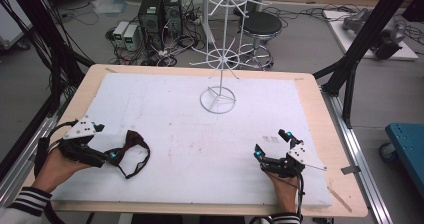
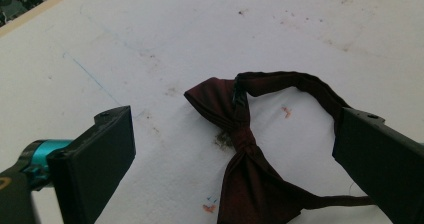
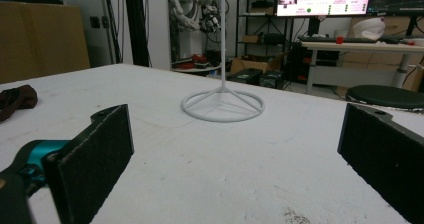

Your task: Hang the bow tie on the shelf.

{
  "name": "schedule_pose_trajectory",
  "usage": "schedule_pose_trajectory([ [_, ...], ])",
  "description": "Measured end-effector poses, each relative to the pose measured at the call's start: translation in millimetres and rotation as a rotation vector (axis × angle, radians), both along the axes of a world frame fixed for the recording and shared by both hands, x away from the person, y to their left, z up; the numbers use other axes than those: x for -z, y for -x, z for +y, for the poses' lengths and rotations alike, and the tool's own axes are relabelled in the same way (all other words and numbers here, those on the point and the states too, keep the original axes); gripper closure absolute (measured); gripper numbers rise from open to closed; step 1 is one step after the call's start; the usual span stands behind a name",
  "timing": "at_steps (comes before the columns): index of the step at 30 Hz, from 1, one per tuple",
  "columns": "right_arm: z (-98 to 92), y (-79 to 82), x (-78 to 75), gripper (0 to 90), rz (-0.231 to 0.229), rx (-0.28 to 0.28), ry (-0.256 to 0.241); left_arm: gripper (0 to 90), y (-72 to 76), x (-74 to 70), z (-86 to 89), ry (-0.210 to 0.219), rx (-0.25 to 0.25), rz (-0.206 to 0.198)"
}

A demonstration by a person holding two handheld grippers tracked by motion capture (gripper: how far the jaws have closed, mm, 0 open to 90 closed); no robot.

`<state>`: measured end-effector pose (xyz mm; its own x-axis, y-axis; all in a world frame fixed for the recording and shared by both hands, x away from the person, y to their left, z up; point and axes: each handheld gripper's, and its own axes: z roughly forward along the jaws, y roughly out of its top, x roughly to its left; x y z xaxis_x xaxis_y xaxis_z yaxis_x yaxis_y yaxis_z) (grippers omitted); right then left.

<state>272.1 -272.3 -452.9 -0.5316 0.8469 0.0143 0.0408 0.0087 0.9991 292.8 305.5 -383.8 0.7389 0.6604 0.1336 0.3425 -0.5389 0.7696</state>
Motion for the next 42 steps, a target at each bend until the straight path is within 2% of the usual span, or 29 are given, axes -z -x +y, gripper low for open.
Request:
schedule_pose_trajectory([
  [3,-0.1,0.0,0.0,0.6,0.000,0.000,0.001,4.0,-1.4,1.3,-0.3,-0.013,0.003,0.014],
  [5,0.0,0.2,0.1,0.6,0.003,0.001,-0.001,4.0,-3.1,3.9,-0.2,-0.045,0.009,0.040],
  [6,0.0,0.2,0.1,0.6,0.003,0.001,-0.001,4.0,-3.1,3.9,-0.2,-0.045,0.009,0.040],
  [7,-0.1,-0.2,0.0,0.6,-0.002,0.000,0.000,4.0,-4.4,6.4,0.4,-0.074,0.015,0.059],
  [8,-0.1,-0.2,0.0,0.6,-0.002,0.000,0.000,4.0,-4.4,6.4,0.4,-0.074,0.015,0.059],
  [12,-0.2,-0.2,0.0,0.6,-0.002,0.000,0.002,4.0,-7.5,11.7,1.8,-0.098,0.007,0.116],
  [13,-0.1,-0.2,0.0,0.6,-0.002,0.001,0.003,4.0,-7.5,11.7,1.8,-0.098,0.007,0.116],
  [17,-0.1,-0.2,0.0,0.6,-0.002,0.000,0.002,4.0,-9.6,15.1,0.3,-0.113,0.011,0.175],
  [20,0.0,0.1,0.0,0.6,0.002,0.001,-0.003,4.0,-10.8,17.0,-1.6,-0.130,0.013,0.192],
  [22,-0.1,-0.2,0.0,0.6,-0.002,0.000,0.001,4.0,-11.0,17.3,-2.2,-0.132,0.009,0.195],
  [23,-0.1,-0.1,0.1,0.6,-0.001,0.000,0.001,5.3,-12.0,17.8,-2.4,-0.127,0.007,0.210],
  [25,-0.1,-0.2,0.0,0.6,-0.002,0.000,0.001,10.2,-12.7,17.7,-2.1,-0.125,0.017,0.218],
  [29,-0.1,-0.2,0.0,0.6,-0.002,0.000,0.001,10.4,-13.4,18.9,-3.1,-0.127,0.013,0.238],
  [36,0.2,0.3,0.0,0.6,0.003,0.001,0.000,12.5,-16.2,21.7,-5.3,-0.149,-0.035,0.298],
  [42,0.2,0.3,0.0,0.6,0.002,0.001,0.001,22.9,-17.9,23.4,-8.3,-0.142,-0.021,0.340],
])
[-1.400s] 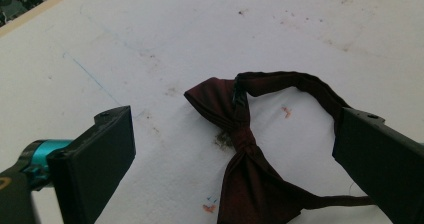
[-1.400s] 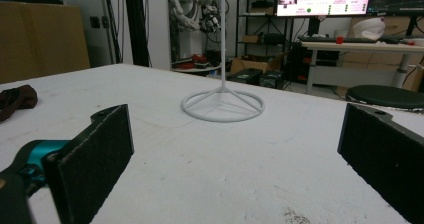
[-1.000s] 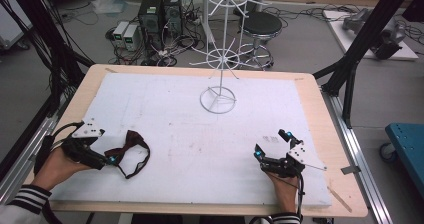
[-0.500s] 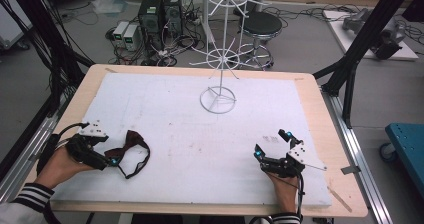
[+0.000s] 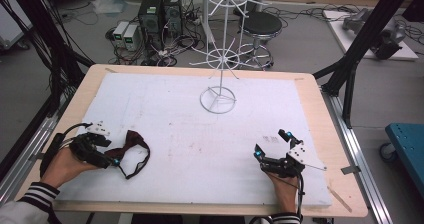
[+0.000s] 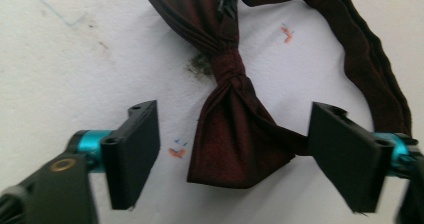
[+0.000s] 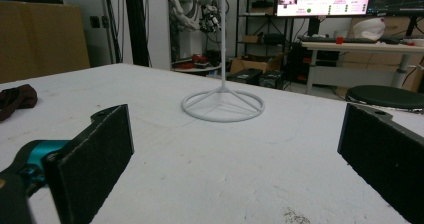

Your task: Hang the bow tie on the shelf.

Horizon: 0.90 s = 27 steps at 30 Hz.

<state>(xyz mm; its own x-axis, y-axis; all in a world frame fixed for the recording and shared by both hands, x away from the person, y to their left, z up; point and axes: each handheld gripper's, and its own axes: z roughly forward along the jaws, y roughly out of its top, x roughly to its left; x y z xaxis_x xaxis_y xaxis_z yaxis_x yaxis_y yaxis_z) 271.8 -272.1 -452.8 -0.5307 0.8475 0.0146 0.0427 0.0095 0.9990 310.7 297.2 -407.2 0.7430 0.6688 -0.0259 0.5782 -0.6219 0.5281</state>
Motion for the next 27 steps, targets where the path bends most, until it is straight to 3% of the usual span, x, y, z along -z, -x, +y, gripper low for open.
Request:
schedule_pose_trajectory([
  [8,-0.3,-0.1,0.1,0.6,-0.004,-0.002,-0.001,36.5,-0.8,1.1,-0.9,0.003,0.003,0.023],
  [15,-0.3,0.0,0.1,0.6,-0.005,-0.001,0.002,48.9,-0.5,4.9,-4.6,-0.020,0.016,0.038],
  [17,-0.2,0.1,0.0,0.6,-0.004,0.000,0.001,55.9,0.0,5.4,-4.3,-0.028,0.016,0.032],
  [19,-0.2,0.0,0.1,0.6,-0.005,-0.001,0.002,69.8,1.4,5.8,-3.7,-0.023,0.030,0.027],
  [20,-0.2,0.0,0.1,0.6,-0.005,-0.001,0.002,69.8,2.5,5.9,-4.0,-0.024,0.033,0.019],
  [21,-0.2,0.0,0.0,0.6,-0.004,-0.001,0.002,77.6,3.2,6.3,-4.5,-0.024,0.033,0.017],
  [27,-0.3,0.0,0.0,0.6,-0.005,0.000,0.004,81.1,5.4,6.1,-6.5,-0.038,0.037,-0.011],
])
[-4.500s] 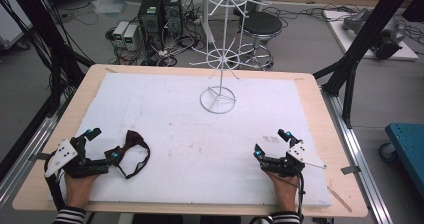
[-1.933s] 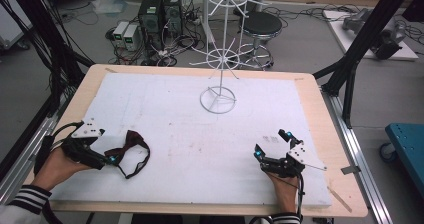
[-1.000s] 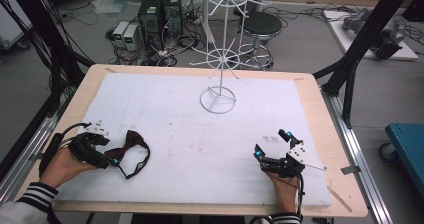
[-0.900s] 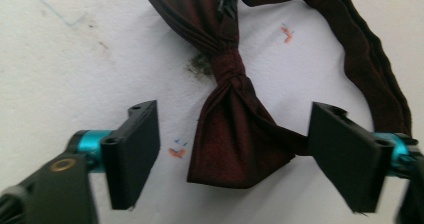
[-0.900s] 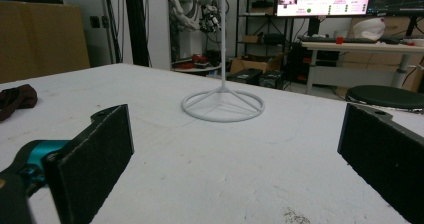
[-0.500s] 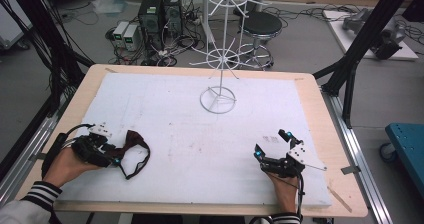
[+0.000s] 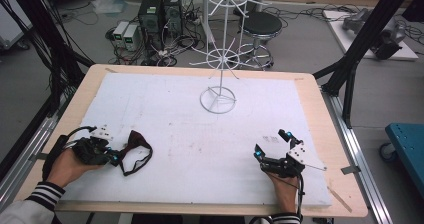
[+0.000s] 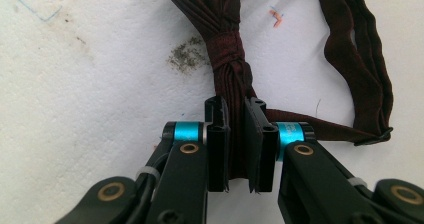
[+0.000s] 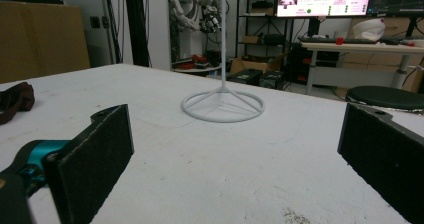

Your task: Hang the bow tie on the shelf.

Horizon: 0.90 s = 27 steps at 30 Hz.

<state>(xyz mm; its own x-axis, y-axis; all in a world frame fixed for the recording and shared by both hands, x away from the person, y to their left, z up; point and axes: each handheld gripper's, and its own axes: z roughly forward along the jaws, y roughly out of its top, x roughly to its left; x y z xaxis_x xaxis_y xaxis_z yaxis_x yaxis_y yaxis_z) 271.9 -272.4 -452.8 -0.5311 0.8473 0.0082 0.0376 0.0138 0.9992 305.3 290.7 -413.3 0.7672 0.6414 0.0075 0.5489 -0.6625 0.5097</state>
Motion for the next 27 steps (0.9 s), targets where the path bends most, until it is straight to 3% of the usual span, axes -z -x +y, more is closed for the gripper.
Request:
schedule_pose_trajectory([
  [10,0.7,0.5,0.1,0.6,0.003,-0.001,0.002,80.9,1.3,-2.9,1.0,0.025,0.012,-0.026],
  [15,0.5,0.9,0.1,0.6,-0.001,-0.001,-0.002,81.0,2.5,-6.9,1.6,0.077,0.016,-0.046],
  [24,-0.6,-0.2,-0.7,0.6,0.015,-0.021,-0.008,80.6,4.4,-18.7,2.6,0.160,0.046,-0.138],
  [27,-0.2,-2.0,-2.9,0.6,0.042,-0.013,0.029,80.5,3.8,-23.3,0.6,0.191,0.063,-0.166],
])
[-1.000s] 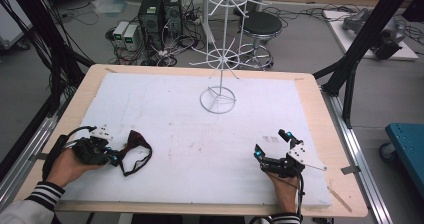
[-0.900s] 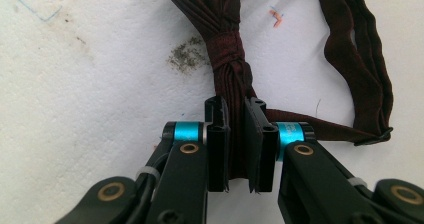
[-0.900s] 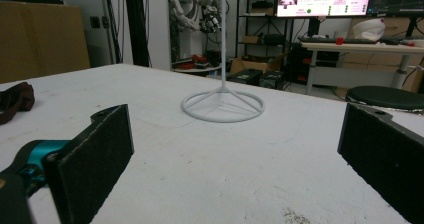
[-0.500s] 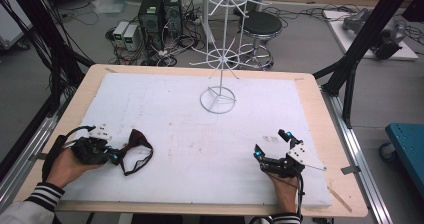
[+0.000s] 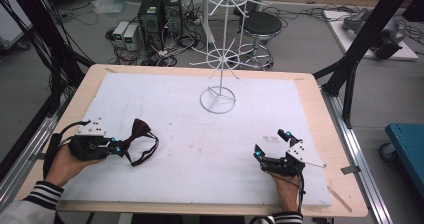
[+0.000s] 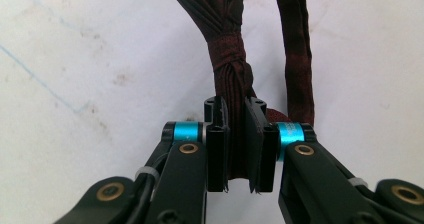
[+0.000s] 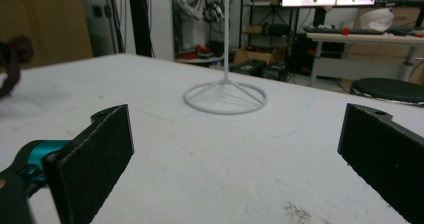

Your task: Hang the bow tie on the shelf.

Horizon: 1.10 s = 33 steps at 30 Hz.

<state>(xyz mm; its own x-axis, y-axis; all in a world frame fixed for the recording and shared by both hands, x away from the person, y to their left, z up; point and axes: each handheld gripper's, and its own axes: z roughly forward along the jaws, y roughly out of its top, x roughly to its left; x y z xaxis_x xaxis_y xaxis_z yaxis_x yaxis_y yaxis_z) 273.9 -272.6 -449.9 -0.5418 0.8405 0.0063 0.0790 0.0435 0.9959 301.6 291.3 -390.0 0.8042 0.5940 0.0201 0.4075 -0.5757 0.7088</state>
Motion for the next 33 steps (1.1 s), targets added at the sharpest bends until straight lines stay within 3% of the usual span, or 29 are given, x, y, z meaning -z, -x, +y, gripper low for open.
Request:
schedule_pose_trajectory([
  [14,3.6,-3.2,-27.8,0.6,0.000,-0.066,0.015,80.1,-3.3,-15.5,-14.7,0.110,0.078,-0.088],
  [15,6.0,-4.0,-35.0,0.6,-0.005,-0.101,0.013,80.1,-3.7,-16.3,-15.8,0.117,0.079,-0.093],
  [25,21.8,-16.0,-58.0,0.6,0.006,-0.228,-0.004,80.1,-8.1,-26.2,-35.0,0.144,0.136,-0.131],
  [33,36.8,-27.6,-68.2,0.6,0.031,-0.310,0.005,80.1,-12.9,-29.9,-49.1,0.170,0.172,-0.146],
])
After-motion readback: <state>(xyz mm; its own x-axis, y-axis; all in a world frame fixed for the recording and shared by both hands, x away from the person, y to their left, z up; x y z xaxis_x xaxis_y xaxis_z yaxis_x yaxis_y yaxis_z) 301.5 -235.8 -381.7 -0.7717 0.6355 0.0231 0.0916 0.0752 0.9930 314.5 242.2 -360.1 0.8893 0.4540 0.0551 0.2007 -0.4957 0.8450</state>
